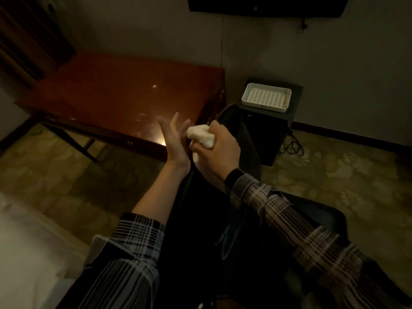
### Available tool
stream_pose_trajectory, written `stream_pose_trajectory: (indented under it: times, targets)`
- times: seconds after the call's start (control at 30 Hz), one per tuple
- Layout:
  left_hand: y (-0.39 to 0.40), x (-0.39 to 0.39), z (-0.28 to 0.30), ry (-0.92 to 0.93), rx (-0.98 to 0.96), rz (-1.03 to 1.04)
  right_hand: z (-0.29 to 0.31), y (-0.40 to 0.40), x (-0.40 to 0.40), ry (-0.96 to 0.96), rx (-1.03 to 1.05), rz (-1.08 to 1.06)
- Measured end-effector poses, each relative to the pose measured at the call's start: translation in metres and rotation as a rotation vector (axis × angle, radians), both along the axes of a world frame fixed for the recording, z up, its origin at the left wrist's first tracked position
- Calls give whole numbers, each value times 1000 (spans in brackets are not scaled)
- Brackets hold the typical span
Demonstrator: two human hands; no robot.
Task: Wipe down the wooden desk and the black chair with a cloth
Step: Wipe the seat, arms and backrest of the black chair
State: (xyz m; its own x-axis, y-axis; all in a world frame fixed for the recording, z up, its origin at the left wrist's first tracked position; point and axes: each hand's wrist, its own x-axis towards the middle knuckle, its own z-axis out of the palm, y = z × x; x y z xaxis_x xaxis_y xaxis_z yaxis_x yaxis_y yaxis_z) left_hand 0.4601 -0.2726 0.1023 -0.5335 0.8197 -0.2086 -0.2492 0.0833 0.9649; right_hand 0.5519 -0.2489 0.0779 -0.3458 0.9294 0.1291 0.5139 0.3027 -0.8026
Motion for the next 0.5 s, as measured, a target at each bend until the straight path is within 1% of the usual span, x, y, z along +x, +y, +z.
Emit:
stream_pose_trajectory:
  times: [0.13,0.23,0.37,0.43,0.5]
  targets:
    - [-13,4,5,32,22,3,8,8,-3,6,19,5]
    - [-30,-1,7,-95,8,-57,6,6,-3,8,42,22]
    - [-73,-2,7,-196,-112,-192,14,3,-4,-28,23,9]
    - [-86,0,-1,-242,-85,-160,15,-13,-3,-49,41,33]
    - [-92,2,-4,-223,-37,-81,8,-47,5,-40,36,123]
